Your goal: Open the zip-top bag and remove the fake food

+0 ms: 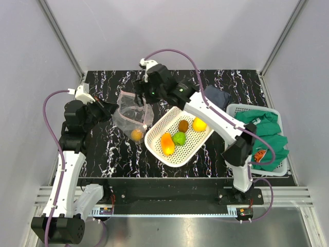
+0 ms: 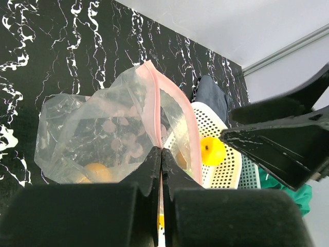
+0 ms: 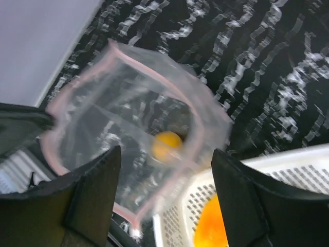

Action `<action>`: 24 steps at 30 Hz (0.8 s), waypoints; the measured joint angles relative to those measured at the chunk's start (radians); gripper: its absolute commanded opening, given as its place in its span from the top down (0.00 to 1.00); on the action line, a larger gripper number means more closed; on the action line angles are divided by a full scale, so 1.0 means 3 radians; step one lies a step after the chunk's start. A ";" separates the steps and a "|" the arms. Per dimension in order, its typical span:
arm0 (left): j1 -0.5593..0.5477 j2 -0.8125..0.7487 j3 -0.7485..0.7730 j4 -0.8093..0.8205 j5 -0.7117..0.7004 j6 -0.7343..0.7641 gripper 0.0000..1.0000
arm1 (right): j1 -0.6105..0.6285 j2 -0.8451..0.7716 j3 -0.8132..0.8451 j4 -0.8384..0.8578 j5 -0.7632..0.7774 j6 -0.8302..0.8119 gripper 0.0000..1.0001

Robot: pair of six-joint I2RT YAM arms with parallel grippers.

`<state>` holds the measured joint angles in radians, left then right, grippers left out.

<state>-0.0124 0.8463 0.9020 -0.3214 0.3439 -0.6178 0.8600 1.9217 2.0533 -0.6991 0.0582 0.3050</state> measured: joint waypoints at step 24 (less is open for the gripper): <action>0.0000 0.0000 0.0000 0.0006 0.0148 -0.0037 1.00 | 0.0273 0.1532 0.1306 -0.0707 -0.0298 -0.0031 0.55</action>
<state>-0.0124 0.8463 0.9020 -0.3195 0.3882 -0.6289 0.9421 2.3814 2.4451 -0.9112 -0.0311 0.2958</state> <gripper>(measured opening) 0.005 0.458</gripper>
